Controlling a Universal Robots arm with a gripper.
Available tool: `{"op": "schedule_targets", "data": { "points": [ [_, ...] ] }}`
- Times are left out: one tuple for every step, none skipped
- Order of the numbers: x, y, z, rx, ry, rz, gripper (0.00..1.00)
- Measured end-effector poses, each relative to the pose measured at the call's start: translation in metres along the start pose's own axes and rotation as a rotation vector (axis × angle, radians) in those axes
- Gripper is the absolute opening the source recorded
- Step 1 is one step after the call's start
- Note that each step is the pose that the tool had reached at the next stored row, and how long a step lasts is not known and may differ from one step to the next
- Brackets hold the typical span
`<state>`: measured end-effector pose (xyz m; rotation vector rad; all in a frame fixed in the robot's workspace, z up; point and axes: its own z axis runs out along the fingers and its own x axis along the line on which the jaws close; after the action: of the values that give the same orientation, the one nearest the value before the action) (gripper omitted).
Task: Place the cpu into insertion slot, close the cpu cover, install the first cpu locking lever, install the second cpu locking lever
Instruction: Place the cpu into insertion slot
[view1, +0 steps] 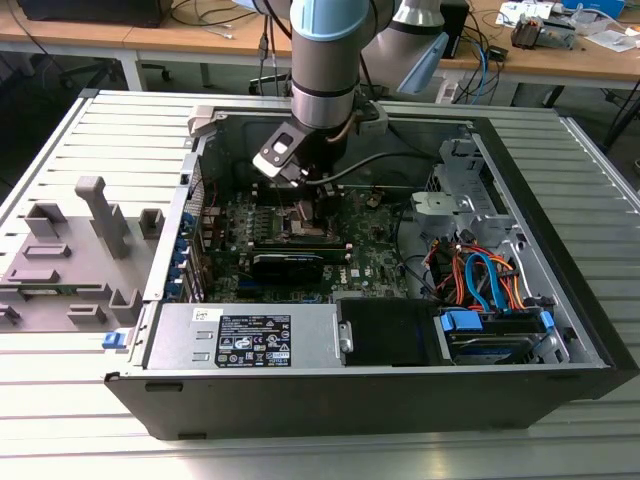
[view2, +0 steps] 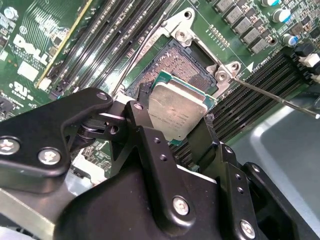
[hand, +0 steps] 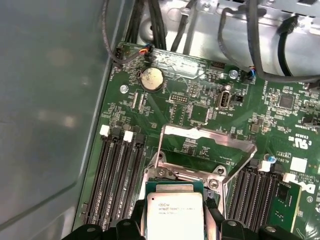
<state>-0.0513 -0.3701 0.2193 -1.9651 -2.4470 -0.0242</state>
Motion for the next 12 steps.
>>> {"op": "schedule_targets", "data": {
  "points": [
    [0.0,0.0,0.0,0.0,-0.0005,0.009,0.55],
    [0.0,0.0,0.0001,-0.0001,-0.001,0.017,0.55],
    [0.0,0.0,0.0003,0.0,-0.002,0.028,0.55],
    [0.0,0.0,0.0006,0.0002,-0.0045,0.048,0.55],
    [0.0,0.0,0.0008,0.0005,-0.0066,0.063,0.55],
    [0.0,0.0,0.0011,0.0007,-0.0084,0.075,0.55],
    [0.0,0.0,0.0013,0.0009,-0.0105,0.086,0.55],
    [0.0,0.0,0.0016,0.0014,-0.0134,0.097,0.55],
    [0.0,0.0,0.0019,0.0018,-0.0165,0.11,0.55],
    [0.0,0.0,0.0022,0.0021,-0.0193,0.12,0.55],
    [0.0,0.0,0.0027,0.0027,-0.0235,0.136,0.55],
    [0.0,0.0,0.0033,0.0029,-0.0255,0.148,0.55]
  ]
}}
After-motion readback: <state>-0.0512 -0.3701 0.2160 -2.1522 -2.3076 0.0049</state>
